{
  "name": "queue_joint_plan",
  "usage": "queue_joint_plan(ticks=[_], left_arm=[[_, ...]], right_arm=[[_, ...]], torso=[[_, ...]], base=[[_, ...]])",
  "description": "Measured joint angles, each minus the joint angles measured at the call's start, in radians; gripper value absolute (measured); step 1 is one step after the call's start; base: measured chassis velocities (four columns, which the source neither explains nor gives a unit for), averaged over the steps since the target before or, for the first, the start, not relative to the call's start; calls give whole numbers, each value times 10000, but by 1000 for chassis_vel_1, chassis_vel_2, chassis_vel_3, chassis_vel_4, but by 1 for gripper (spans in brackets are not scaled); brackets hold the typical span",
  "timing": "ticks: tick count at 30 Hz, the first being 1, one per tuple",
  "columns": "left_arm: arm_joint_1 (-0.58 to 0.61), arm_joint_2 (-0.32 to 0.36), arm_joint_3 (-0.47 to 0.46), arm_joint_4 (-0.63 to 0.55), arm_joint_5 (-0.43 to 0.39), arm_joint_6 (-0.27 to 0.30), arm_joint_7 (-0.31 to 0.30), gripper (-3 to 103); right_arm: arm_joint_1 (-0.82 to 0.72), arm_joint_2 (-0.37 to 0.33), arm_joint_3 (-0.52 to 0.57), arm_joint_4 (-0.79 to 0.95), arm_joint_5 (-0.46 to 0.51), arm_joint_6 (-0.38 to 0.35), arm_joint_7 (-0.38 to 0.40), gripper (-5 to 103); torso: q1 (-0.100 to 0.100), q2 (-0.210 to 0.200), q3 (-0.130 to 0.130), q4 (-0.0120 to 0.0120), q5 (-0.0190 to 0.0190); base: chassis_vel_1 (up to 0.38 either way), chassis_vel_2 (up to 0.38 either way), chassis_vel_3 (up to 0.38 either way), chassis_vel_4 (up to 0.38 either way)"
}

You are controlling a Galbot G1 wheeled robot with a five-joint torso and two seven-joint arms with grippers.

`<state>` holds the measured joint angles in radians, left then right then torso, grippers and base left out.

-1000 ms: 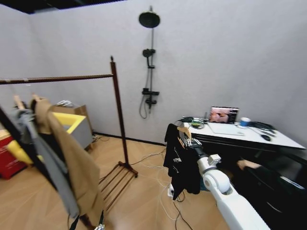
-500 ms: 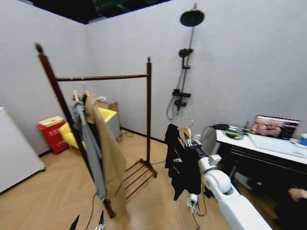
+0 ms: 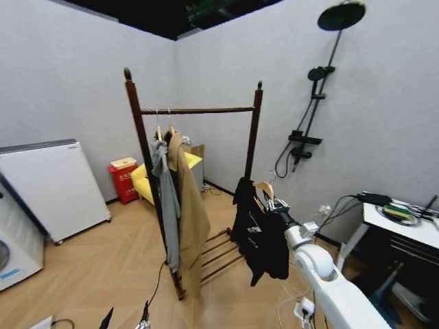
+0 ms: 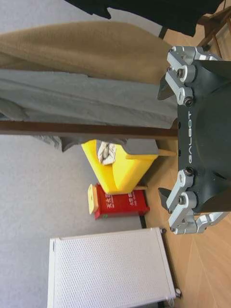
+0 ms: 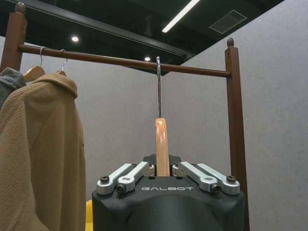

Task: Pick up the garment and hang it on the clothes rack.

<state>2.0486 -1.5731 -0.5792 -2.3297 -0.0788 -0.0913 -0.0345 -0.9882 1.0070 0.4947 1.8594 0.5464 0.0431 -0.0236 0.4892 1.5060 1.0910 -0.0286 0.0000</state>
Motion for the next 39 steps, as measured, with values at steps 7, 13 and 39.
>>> queue_joint_plan(ticks=[7, 13, 39], left_arm=[[0, 0, 0, 0, 0, 0, 0, 100], [0, 0, 1, 0, 0, 0, 0, 100], [1, 0, 1, 0, 0, 0, 3, 100]], right_arm=[[11, 10, 2, 74, -10, 12, -27, 10], [201, -12, -66, 113, 53, -6, -77, 10], [8012, 144, -3238, -1738, 1901, -3021, -489, 10]], torso=[[-1, 1, 0, -10, 0], [0, 0, 0, -7, 2], [-9, 4, -3, -6, -1]], base=[[-68, 77, 75, -73], [-172, 147, 175, -147], [-110, 113, 97, -102]])
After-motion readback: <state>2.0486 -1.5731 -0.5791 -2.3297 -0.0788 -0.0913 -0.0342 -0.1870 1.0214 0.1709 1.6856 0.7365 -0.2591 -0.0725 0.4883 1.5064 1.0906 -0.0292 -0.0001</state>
